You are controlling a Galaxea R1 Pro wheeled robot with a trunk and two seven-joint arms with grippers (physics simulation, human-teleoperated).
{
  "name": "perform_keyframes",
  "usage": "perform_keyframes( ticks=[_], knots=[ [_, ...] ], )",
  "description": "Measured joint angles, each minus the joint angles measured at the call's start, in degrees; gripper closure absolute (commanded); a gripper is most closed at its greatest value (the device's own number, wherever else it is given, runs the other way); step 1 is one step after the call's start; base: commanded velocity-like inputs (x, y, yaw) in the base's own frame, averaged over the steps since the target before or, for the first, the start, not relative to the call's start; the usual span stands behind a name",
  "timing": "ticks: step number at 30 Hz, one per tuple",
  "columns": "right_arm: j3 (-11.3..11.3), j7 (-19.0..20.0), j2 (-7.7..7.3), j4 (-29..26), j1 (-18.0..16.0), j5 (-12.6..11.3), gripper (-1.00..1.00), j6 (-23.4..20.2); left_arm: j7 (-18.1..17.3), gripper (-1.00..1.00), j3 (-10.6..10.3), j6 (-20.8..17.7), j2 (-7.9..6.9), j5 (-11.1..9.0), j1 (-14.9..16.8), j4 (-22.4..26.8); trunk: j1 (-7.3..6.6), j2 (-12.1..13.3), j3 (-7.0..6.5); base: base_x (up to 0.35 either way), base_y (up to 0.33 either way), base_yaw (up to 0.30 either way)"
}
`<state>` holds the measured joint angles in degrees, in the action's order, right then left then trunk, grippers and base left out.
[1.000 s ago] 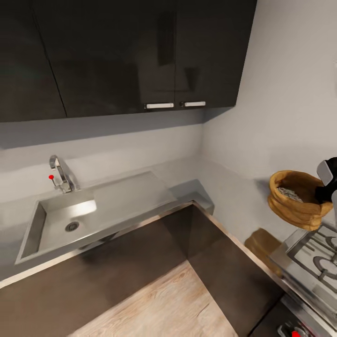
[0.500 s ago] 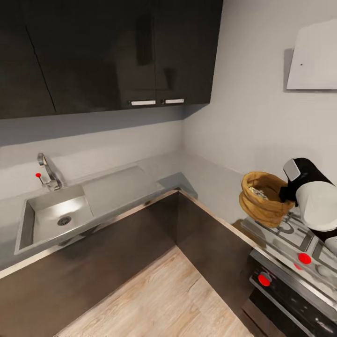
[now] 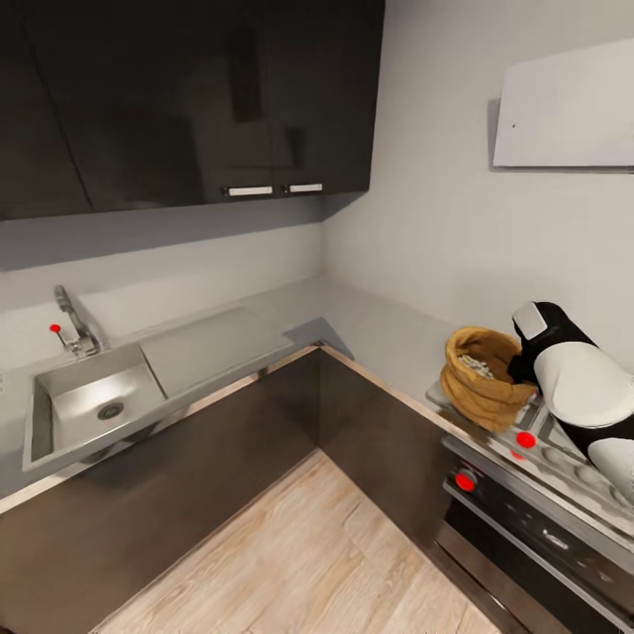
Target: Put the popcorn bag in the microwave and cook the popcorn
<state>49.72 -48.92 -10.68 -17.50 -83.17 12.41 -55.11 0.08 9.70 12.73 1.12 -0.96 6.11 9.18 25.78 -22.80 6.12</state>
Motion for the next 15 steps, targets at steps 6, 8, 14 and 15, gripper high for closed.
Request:
perform_keyframes(
  ticks=[6,8,14,15],
  knots=[
    [-0.32,-0.28,0.62,-0.03,0.06,0.13,1.0,0.13,0.0,-1.0,0.01,-0.02,0.78,0.0,0.0,0.0,0.01,0.01,0.0,-0.341,0.0,-0.01],
    [-0.32,-0.5,0.63,-0.12,-0.02,0.08,1.0,0.17,0.0,-1.0,0.05,-0.02,0.91,0.0,0.0,0.0,0.01,0.02,0.05,-0.344,0.0,-0.144],
    [-0.21,-0.76,0.72,-0.25,-0.05,-0.01,1.0,0.64,0.0,-1.0,0.07,-0.04,0.98,0.0,0.0,-0.01,0.01,0.02,0.39,-0.344,0.0,-0.214],
    [-0.09,-0.83,0.79,-0.25,-0.05,-0.06,1.0,1.1,0.0,-1.0,0.07,-0.03,0.99,0.0,0.0,0.0,0.01,0.02,0.45,-0.344,0.0,-0.186]
  ],
)
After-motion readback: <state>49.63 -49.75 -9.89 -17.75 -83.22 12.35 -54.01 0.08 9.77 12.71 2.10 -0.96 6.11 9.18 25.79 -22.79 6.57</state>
